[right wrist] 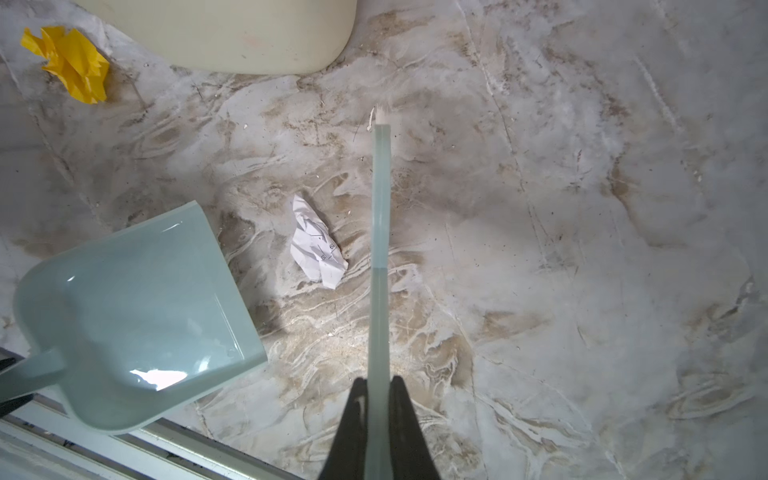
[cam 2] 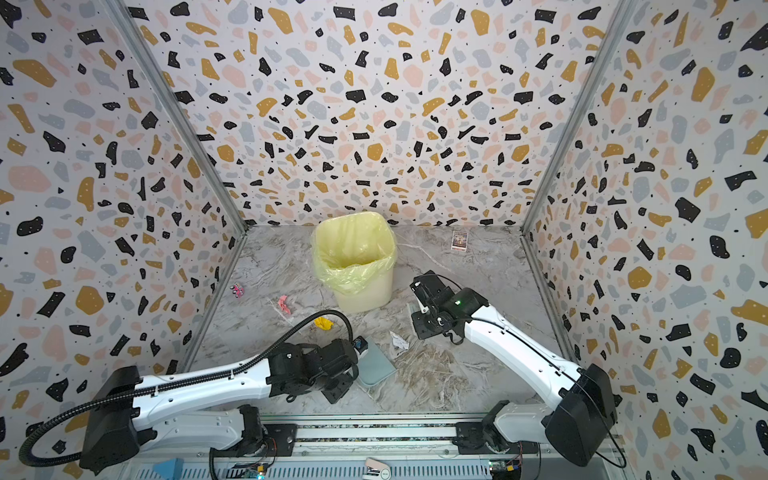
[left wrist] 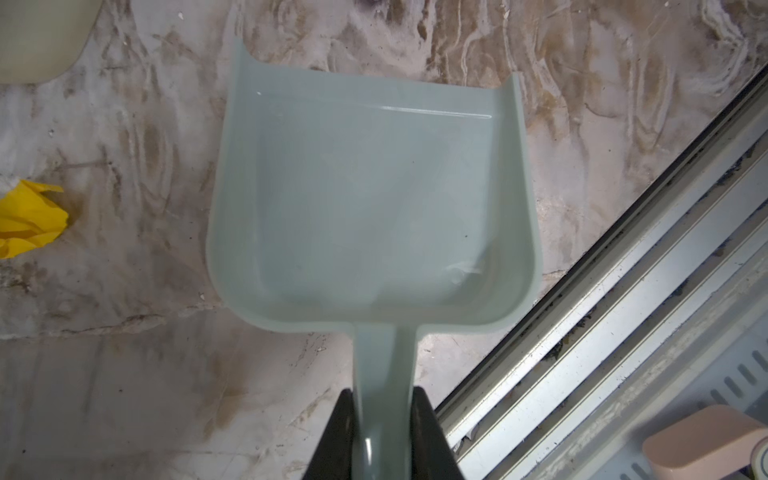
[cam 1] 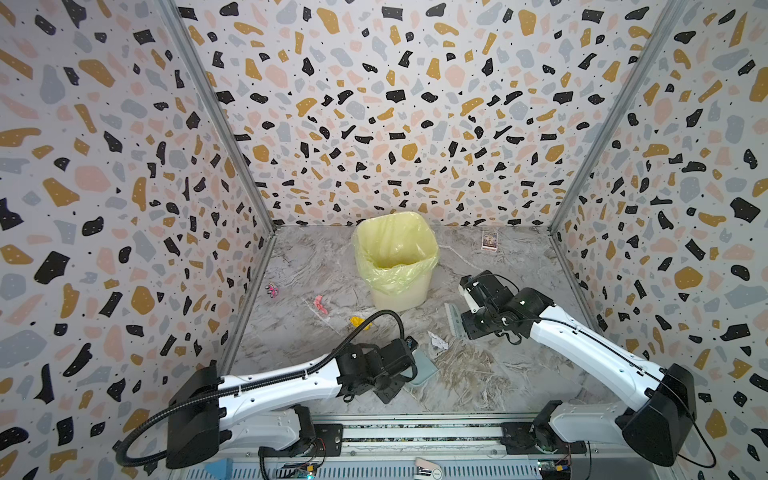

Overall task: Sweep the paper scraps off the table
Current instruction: 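Sweep the crumpled white scrap into the dustpan with the right-held brush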

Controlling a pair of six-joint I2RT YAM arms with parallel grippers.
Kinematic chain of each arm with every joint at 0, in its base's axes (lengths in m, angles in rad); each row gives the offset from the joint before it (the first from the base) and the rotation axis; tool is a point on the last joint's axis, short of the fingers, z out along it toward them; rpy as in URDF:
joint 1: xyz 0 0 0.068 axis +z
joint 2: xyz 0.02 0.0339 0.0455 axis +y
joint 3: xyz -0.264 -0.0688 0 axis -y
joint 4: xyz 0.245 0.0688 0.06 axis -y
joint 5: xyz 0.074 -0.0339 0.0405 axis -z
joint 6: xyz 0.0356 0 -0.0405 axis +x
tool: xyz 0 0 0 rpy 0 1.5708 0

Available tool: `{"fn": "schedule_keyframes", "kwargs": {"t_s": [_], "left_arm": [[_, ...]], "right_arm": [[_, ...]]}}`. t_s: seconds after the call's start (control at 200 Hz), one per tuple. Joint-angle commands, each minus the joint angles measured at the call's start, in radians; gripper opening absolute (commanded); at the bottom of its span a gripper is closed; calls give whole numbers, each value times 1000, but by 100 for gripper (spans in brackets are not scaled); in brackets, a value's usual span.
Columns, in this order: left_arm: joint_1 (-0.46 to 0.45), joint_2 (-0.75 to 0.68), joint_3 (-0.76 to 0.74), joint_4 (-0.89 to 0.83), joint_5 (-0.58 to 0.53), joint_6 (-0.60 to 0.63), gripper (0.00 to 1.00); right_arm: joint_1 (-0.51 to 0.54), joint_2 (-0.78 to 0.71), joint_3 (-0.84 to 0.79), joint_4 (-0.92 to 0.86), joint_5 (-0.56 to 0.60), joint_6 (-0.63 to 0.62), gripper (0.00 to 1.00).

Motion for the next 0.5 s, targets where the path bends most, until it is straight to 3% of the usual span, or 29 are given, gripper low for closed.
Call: {"fn": "schedule_keyframes", "kwargs": {"t_s": [0.0,0.496], "left_arm": [[-5,10,9,50,3,3,0],[-2,59,-11,106,-34,-16,0]], "right_arm": [[15,-4,25,27,41,-16,0],[72,61,30,65,32,-53,0]]}}
